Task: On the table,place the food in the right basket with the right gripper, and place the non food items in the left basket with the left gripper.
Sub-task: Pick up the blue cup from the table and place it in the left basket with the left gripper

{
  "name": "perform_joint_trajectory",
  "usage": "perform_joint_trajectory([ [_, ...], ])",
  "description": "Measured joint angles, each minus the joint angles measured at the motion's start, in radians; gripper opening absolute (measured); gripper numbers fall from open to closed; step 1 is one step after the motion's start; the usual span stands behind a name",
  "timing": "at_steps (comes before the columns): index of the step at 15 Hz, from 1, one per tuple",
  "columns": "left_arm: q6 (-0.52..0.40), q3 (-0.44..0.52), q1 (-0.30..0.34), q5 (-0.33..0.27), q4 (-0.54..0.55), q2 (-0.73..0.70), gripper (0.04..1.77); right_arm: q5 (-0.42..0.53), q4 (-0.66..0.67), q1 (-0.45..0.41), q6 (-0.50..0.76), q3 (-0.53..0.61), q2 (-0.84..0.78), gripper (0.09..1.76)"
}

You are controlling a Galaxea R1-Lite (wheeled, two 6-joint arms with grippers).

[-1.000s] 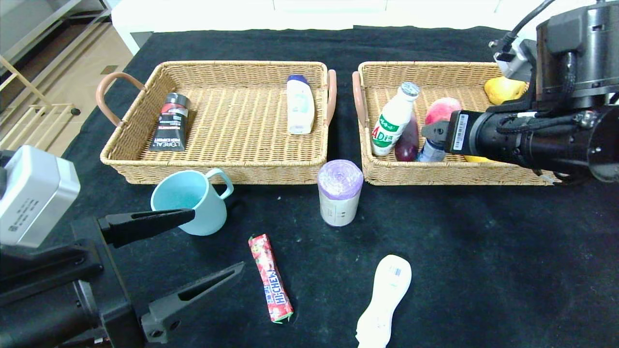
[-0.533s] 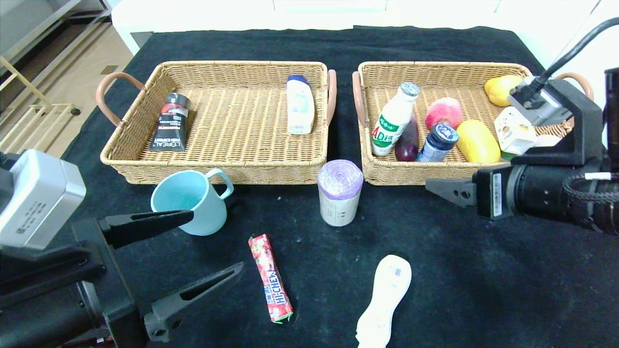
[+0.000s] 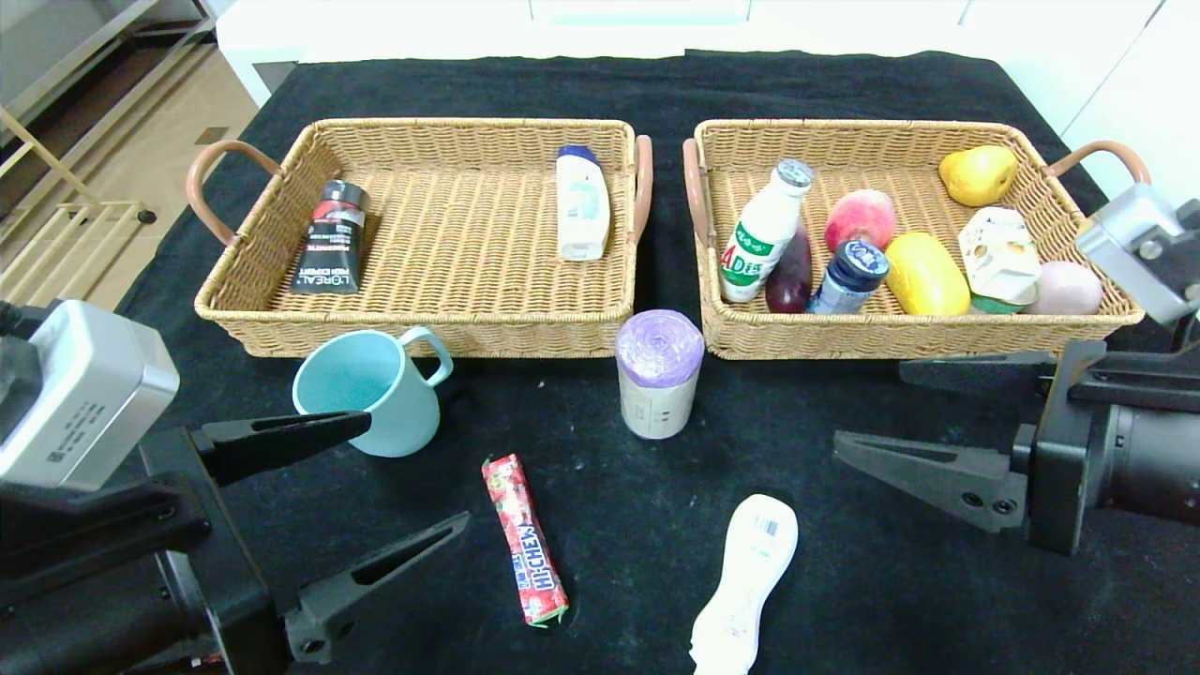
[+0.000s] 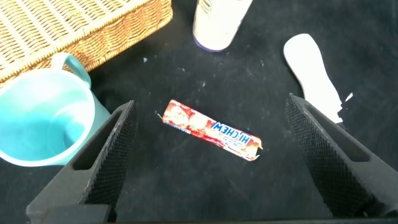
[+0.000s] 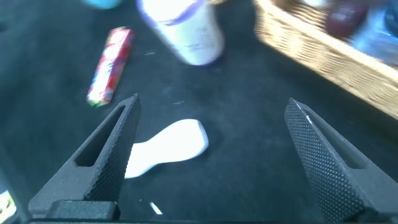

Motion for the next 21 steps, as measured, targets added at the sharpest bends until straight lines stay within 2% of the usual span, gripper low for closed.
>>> perform_joint_trajectory([
  [6,-0.001,-0.004,0.000,0.001,0.008,0.005,1.72,0.047,-0.319,-0.022,-0.016,0.186,0.011,1.70],
  [11,-0.001,-0.010,-0.001,0.047,0.008,0.017,1.72,0.158,-0.465,-0.110,-0.015,0.298,0.008,1.70],
  [13,-0.001,-0.014,-0.001,0.066,0.004,0.022,1.72,0.182,-0.481,-0.137,-0.012,0.315,0.009,1.70],
  [15,0.001,-0.026,-0.001,0.107,0.005,0.027,1.72,0.181,-0.482,-0.149,-0.011,0.321,0.013,1.70],
  [17,0.004,-0.067,-0.001,0.172,0.039,0.036,1.72,0.180,-0.484,-0.152,-0.011,0.324,0.026,1.70],
  [19,0.003,-0.123,-0.001,0.234,0.148,0.044,1.72,0.179,-0.484,-0.151,-0.011,0.327,0.029,1.70],
  [21,-0.005,-0.190,0.002,0.270,0.249,0.061,1.72,0.180,-0.484,-0.150,-0.010,0.331,0.017,1.70],
])
